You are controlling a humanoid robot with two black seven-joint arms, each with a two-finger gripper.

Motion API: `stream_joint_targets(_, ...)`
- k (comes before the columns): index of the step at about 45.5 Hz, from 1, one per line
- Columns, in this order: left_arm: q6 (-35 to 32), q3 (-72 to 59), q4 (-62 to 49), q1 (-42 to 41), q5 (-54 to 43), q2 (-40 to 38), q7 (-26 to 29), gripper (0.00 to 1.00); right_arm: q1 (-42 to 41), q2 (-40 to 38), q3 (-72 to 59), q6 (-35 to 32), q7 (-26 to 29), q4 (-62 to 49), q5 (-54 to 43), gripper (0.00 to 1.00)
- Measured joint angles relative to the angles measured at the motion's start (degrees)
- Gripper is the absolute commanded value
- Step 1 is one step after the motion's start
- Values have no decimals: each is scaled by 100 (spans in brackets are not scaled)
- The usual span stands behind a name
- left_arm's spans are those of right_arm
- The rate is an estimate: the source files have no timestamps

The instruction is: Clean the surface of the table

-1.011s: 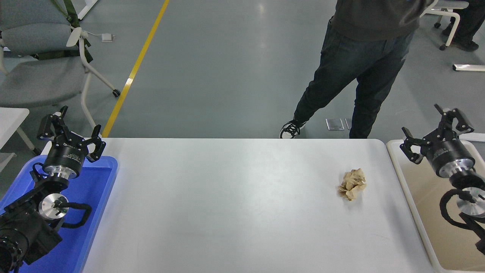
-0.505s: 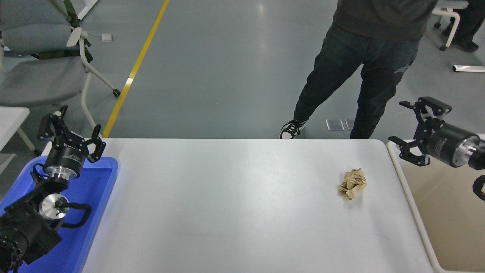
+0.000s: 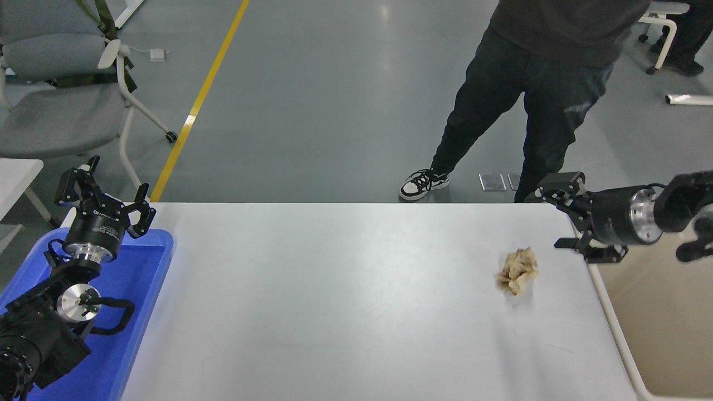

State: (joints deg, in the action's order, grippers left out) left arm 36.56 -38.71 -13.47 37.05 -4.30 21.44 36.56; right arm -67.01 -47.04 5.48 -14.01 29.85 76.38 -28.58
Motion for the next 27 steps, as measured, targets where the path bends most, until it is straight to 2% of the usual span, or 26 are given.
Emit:
stream_joint_targets(14, 0, 0, 2, 2, 0, 0, 0, 100, -503, 1102, -966, -308, 106, -797, -1082, 99)
stream_joint_targets(27, 0, 1, 1, 3, 0, 0, 0, 100, -49, 1700, -1227, -280, 86, -1610, -1874, 97)
